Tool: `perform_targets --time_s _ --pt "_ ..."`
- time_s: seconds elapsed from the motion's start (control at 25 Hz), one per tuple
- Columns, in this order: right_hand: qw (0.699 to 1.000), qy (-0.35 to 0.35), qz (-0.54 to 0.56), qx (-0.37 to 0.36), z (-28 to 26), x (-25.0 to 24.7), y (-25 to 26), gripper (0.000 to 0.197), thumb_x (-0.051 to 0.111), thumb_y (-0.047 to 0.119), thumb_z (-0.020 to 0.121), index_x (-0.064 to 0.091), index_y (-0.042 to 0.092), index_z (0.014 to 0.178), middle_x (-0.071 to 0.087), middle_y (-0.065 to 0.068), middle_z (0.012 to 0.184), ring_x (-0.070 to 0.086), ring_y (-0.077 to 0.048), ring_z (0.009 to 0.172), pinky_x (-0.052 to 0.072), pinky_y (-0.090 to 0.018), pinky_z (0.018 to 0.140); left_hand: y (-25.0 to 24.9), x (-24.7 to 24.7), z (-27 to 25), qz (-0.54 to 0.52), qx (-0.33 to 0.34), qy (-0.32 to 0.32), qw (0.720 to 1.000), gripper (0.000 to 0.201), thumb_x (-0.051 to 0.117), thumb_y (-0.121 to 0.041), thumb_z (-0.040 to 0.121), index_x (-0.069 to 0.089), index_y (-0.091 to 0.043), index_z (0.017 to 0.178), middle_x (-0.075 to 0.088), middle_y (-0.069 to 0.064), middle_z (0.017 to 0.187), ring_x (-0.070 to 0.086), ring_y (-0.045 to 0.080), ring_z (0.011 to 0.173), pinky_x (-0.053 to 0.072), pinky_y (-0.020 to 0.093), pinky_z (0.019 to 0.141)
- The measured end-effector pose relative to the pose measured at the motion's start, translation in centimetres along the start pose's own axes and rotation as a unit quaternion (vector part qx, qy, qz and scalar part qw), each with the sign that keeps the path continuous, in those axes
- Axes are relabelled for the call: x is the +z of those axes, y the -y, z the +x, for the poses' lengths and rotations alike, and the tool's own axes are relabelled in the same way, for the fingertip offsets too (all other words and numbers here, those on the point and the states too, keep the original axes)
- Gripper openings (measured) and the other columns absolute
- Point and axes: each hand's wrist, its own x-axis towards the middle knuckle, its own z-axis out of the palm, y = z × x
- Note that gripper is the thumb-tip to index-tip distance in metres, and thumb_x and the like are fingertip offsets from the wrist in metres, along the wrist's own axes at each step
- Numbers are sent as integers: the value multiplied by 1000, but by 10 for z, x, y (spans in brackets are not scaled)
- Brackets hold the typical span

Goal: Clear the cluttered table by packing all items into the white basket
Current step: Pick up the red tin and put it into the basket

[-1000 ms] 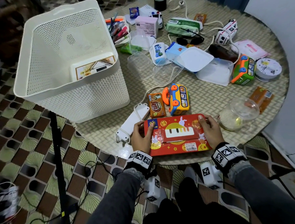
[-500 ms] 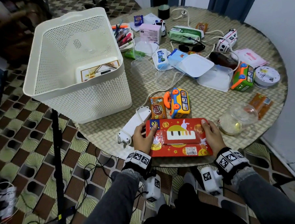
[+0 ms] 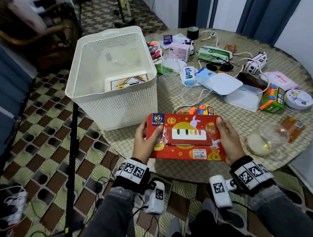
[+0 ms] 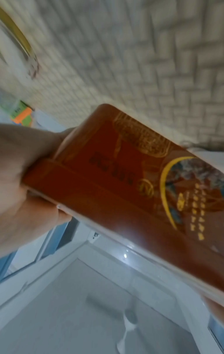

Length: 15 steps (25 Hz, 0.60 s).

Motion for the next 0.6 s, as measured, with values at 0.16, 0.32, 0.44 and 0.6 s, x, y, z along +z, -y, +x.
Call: perform_targets --time_s 0.16,0.32,0.44,0.6 --pt "999 51 0 -15 -16 44 6 22 51 27 97 55 15 114 72 2 83 68 -8 68 57 -25 61 -23 -43 -15 -2 40 -38 998 49 72 -28 81 52 -30 126 66 3 117 63 18 108 54 39 90" --pt "989 146 -30 -13 -35 78 6 27 56 21 93 56 20 120 69 -6 106 67 -21 90 55 -40 82 -45 -85 -30 -37 41 -98 994 49 70 -20 83 54 -17 129 68 6 111 68 22 98 57 38 82" --pt "980 192 -51 -33 -47 102 4 38 58 21 92 52 20 129 67 -5 115 67 -19 96 56 -34 80 -57 -115 -40 -56 45 -136 988 51 75 -22 79 57 -17 126 67 10 115 67 28 99 56 43 83" --pt "974 215 -56 -44 -53 133 0 25 56 22 94 54 28 118 67 0 108 68 -9 84 56 -24 69 -67 -142 -51 -39 56 -176 982 53 79 -36 68 62 -25 117 66 9 116 65 31 105 53 49 89"
